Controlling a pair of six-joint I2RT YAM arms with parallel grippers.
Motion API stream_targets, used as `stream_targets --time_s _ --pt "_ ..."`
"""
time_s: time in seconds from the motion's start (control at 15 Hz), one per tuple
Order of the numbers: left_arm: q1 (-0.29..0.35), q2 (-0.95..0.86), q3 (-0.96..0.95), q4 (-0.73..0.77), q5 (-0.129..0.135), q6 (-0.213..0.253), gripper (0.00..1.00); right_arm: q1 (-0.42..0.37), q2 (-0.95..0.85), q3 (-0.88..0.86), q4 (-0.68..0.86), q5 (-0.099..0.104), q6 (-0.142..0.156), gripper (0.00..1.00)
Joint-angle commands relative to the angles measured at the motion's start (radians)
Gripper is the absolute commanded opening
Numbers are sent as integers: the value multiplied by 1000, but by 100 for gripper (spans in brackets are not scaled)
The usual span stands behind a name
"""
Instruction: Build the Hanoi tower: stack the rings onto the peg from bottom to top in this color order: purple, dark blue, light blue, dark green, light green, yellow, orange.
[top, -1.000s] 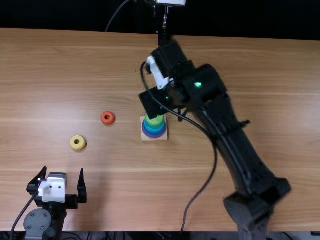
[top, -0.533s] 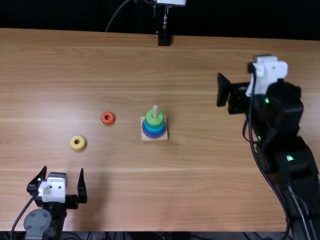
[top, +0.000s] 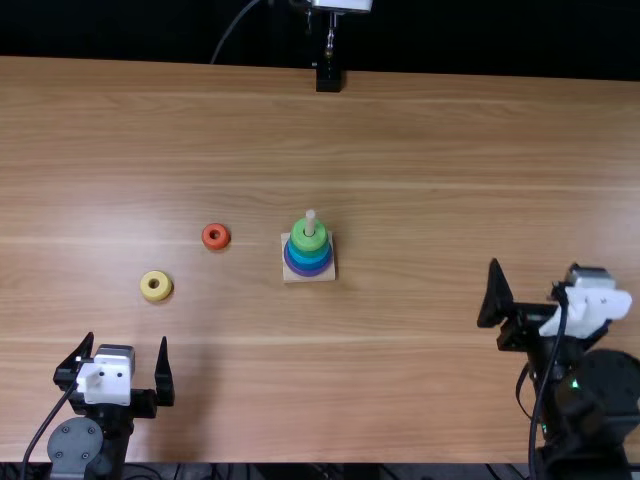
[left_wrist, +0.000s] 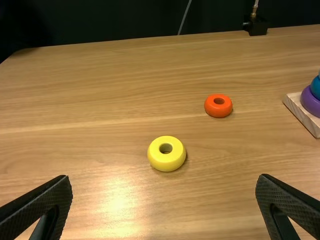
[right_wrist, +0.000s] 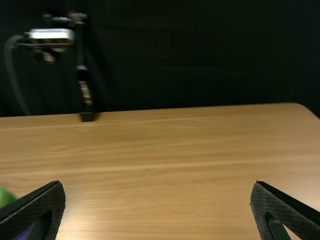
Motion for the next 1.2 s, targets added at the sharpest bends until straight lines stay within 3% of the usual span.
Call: stream_targets --time_s 0.0,0.33,0.6,1.0,1.07,1.13 --pt "-5 -12 -105 -80 8 -2 100 -11 -75 -96 27 4 1 100" --pt "-5 -12 -105 -80 8 -2 100 -14 -408 -372 57 -4 -1 100" --pt "-5 -12 -105 -80 8 -2 100 -34 -509 -458 55 -2 12 100" --pt "-3 -12 -105 -80 8 -2 100 -34 -592 -567 57 -5 -1 100" --pt "-5 -12 -105 -80 8 -2 100 -34 -592 -573 59 -11 -3 100" --pt "-5 -12 -105 -80 8 -2 100 -34 -592 -576 59 -42 -6 100"
